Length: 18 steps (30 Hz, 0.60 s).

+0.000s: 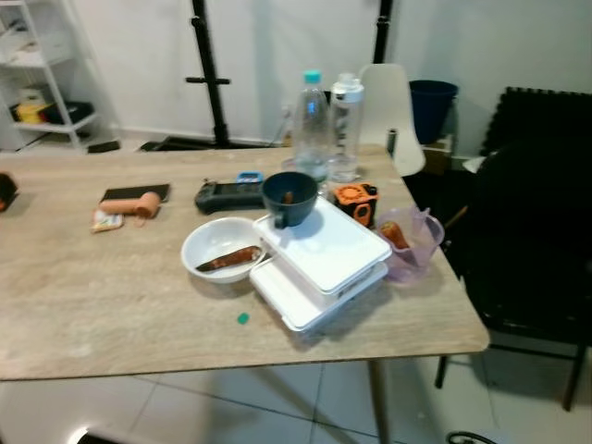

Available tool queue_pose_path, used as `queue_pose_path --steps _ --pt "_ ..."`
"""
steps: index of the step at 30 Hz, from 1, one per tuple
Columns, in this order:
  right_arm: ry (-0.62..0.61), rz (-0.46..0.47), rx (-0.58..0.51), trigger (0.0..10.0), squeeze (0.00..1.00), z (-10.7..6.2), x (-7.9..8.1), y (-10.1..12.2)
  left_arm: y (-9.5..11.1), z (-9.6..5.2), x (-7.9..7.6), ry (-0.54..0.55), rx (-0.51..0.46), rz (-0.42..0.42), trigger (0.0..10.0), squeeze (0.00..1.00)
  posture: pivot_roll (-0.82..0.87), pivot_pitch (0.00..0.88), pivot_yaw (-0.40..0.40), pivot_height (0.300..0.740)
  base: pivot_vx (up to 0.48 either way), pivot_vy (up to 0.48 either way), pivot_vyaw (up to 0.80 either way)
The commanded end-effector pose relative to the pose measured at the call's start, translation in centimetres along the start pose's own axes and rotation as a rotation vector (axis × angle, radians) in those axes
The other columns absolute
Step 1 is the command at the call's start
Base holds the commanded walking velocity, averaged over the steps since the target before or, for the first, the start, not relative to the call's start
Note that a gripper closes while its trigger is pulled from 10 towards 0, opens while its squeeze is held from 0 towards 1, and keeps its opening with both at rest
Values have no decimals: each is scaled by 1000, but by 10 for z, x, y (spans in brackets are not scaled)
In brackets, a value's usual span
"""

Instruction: Restocking fridge

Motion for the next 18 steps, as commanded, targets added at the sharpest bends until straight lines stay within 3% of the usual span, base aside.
queue_pose_path --steps 1,2,3,4,5,6,7,8,9,10,11,12,13,14,15,18 --pt "2 0 9 10000 188 0 1 -2 24 -11 -35 -199 -110 -56 10000 0 -67 106 39 740 0 0 0" --pt "3 2 7 10000 192 0 2 -1 58 -28 -72 -422 -214 -168 10000 0 -67 104 37 740 0 0 0" --pt "3 2 7 10000 192 0 2 -1 58 -28 -72 -422 -214 -168 10000 0 -67 104 37 740 0 0 0" --pt "8 1 6 10000 192 0 5 -1 84 -58 -105 -631 -276 -262 10000 0 -67 103 33 740 0 0 0" --pt "8 1 6 10000 192 0 5 -1 84 -58 -105 -631 -276 -262 10000 0 -67 103 33 740 0 0 0" --pt "12 -2 7 10000 188 0 6 -1 100 -83 -124 -775 -296 -325 10000 0 -70 99 31 740 0 0 0" --pt "12 -2 7 10000 188 0 6 -1 100 -83 -124 -775 -296 -325 10000 0 -70 99 31 740 0 0 0" --pt "16 -5 6 10000 192 0 7 -1 116 -118 -147 -923 -310 -384 10000 0 -76 98 31 740 0 0 0" --pt "16 -5 6 10000 192 0 7 -1 116 -118 -147 -923 -310 -384 10000 0 -76 98 31 740 0 0 0" --pt "16 -7 4 10000 192 1 7 0 126 -157 -166 -1030 -300 -443 10000 0 -79 95 30 740 0 0 0" --pt "16 -7 4 10000 192 1 7 0 126 -157 -166 -1030 -300 -443 10000 0 -79 95 30 740 0 0 0" --pt "14 -7 2 10000 192 1 5 1 133 -191 -180 -1116 -318 -459 10000 0 -89 95 28 740 0 0 0" --pt "14 -7 2 10000 192 1 5 1 133 -191 -180 -1116 -318 -459 10000 0 -89 95 28 740 0 0 0" --pt "10 -6 -1 10000 192 1 4 2 138 -214 -189 -1158 -316 -486 10000 0 -91 92 26 740 0 0 0" --pt "7 -5 -3 10000 192 1 3 2 140 -226 -193 -1178 -312 -497 10000 0 -91 92 25 740 0 0 0" --pt "6 -6 -3 10000 188 1 3 2 141 -232 -197 -1185 -313 -496 10000 0 -94 91 24 740 0 0 0"
Point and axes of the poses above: a point about 5 cm out from each wrist's last joint towards the gripper, its own z axis pointing out of the wrist towards the gripper, its own y axis along the axis of the wrist's last joint, x = y × z, the point moved 2 cm from there along z, pointing out of the wrist towards the gripper, and after that the axes turned 9 degrees about z, right-handed, at the moved point
